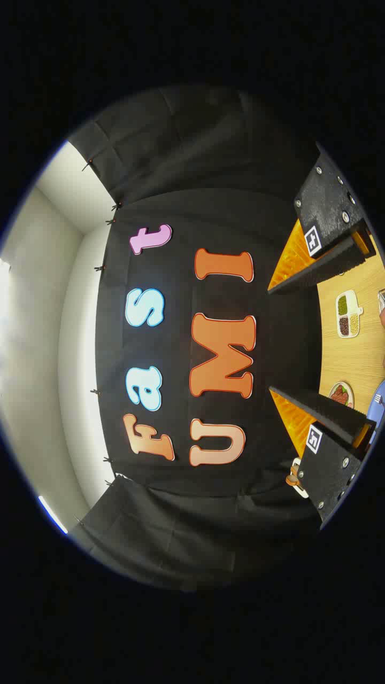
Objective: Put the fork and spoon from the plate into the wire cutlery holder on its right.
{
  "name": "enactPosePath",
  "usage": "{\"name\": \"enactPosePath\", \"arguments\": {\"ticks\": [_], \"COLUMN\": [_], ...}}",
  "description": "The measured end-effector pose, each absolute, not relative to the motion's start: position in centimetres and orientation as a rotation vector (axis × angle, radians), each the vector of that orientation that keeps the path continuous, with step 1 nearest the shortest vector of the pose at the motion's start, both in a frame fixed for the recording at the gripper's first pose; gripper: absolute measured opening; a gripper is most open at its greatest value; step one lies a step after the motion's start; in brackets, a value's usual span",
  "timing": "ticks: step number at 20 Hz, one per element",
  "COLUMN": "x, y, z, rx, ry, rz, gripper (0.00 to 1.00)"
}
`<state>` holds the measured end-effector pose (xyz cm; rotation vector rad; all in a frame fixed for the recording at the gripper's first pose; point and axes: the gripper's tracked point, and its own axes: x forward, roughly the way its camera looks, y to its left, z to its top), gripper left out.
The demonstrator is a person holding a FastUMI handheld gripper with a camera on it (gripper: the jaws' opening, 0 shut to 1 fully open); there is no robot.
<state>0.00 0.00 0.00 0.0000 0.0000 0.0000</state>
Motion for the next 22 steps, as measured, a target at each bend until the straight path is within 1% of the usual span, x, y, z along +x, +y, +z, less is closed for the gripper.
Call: {"name": "enactPosePath", "arguments": {"ticks": [16,19,22], "x": [0.4,0.3,-0.2], "y": [-0.1,0.3,1.9], "z": [0.2,-1.0,-3.5], "rx": [0.003,0.007,0.024], "ry": [-0.008,0.016,0.081], "rz": [-0.008,-0.005,0.024], "gripper": [0.98,0.98,0.98]}}
